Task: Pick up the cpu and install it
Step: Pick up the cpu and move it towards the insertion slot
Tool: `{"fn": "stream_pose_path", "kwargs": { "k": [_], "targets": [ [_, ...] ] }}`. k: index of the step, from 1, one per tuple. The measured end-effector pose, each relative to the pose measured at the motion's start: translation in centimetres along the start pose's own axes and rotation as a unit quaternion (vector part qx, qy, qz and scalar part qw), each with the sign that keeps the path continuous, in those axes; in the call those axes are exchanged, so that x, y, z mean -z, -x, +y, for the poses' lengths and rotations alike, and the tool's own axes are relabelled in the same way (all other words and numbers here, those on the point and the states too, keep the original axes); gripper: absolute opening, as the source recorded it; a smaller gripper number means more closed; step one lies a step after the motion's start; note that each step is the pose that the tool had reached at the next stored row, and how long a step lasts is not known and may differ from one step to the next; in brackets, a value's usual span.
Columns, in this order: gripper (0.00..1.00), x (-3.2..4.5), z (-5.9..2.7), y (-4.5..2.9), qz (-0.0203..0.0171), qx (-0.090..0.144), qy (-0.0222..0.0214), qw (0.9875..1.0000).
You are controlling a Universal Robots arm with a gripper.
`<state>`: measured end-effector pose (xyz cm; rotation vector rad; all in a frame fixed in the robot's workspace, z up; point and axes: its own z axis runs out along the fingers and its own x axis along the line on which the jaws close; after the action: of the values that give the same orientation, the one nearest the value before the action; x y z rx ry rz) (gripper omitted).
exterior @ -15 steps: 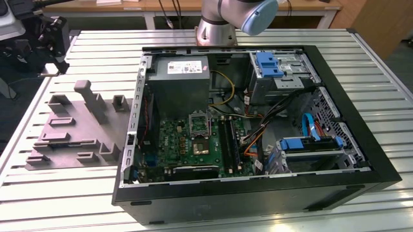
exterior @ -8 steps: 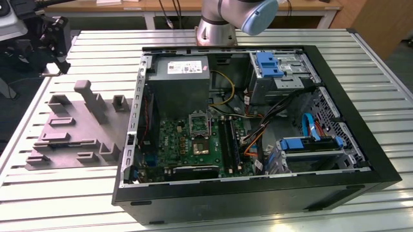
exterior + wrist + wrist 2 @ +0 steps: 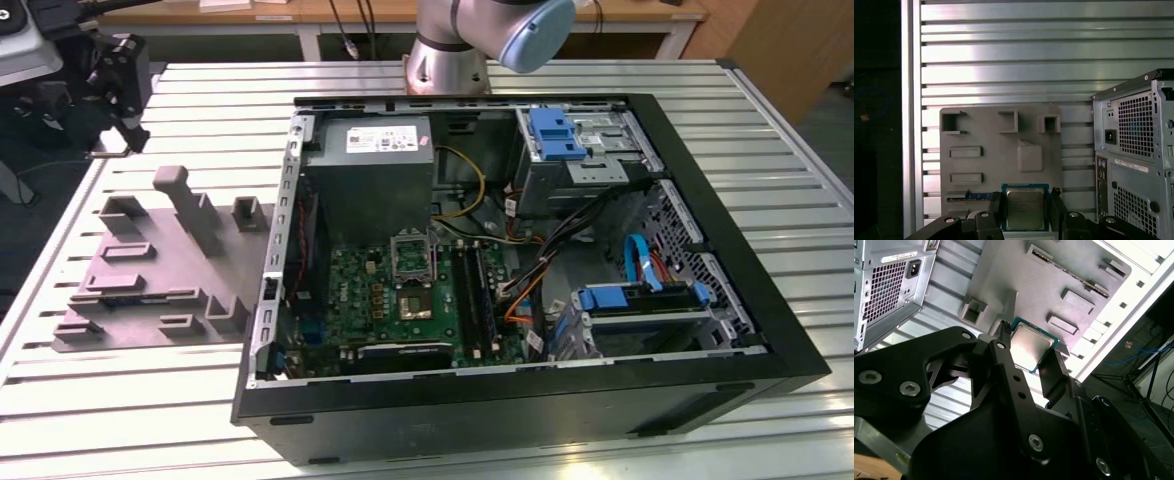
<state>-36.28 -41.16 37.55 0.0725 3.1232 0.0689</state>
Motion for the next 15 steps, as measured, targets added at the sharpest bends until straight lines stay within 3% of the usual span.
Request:
{"fn": "stream_pose_path", "kwargs": {
  "k": [15],
  "targets": [
    [0.47, -0.01, 0.01, 0.35, 0.0000, 0.000, -0.0001, 1.0000]
  ]
}}
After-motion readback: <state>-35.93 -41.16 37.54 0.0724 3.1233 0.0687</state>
